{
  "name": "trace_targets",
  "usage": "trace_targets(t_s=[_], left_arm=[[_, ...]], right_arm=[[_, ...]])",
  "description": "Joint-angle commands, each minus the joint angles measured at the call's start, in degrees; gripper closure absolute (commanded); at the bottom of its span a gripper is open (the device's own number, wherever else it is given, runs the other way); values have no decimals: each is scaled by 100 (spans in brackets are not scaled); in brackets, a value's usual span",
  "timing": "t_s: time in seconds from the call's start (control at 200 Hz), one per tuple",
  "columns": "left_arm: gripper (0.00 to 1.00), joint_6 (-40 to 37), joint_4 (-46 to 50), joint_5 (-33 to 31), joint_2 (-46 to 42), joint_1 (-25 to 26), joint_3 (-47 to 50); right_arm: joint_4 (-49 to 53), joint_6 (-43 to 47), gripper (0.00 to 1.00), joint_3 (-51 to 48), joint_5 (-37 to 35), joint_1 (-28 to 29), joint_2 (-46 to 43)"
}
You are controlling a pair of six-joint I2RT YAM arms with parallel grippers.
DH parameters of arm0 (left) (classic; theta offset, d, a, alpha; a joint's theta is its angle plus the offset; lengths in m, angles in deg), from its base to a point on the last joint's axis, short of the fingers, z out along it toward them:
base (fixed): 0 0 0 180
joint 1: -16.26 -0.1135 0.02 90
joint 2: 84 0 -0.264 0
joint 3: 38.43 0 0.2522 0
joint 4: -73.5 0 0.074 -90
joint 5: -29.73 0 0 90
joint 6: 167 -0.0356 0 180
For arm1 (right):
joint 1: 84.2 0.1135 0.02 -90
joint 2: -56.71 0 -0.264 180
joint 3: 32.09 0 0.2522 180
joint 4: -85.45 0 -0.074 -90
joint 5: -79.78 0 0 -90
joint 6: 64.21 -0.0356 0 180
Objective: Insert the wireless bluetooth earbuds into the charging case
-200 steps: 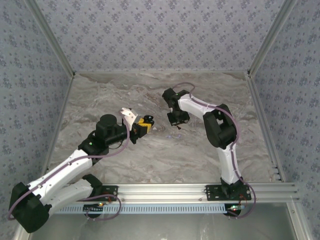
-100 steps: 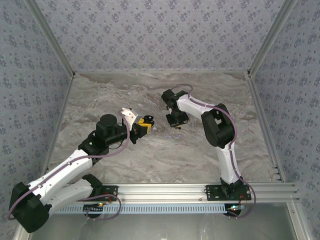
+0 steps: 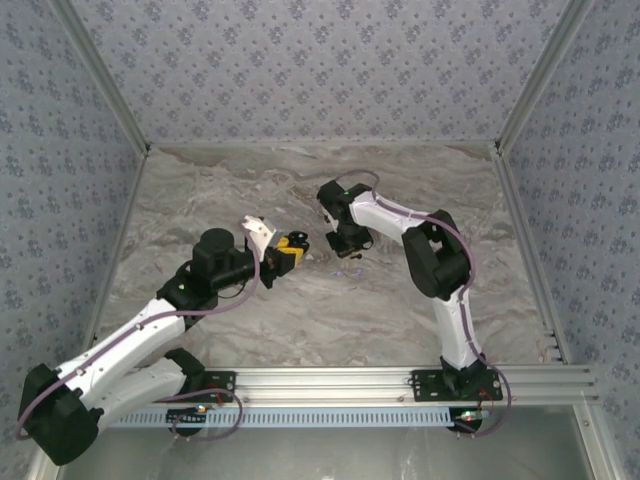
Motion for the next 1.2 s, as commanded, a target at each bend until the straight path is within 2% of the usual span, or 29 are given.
trace_targets(t_s=[0.0,0.185,0.245,0.565,1.194], left_arm=[[81,55,-99,102,8,30,-219],[81,51,-109,107,5,30,-207],[81,42,-109,117,2,30,-207],[81,52,-144,139,-6,30,-172],[81,16,-92,118,-81,29,-180]], right_arm=[[-91,-265,83,-199,89,-72,-581],[-417,-1070,68,-809,140,-260,-1102],[-498,-1212,61,-1001,193,-318,-1205],[-867,-1473,47,-1509,821,-470,-1170],[-877,-1682,43,-1237,844,-436,-639]])
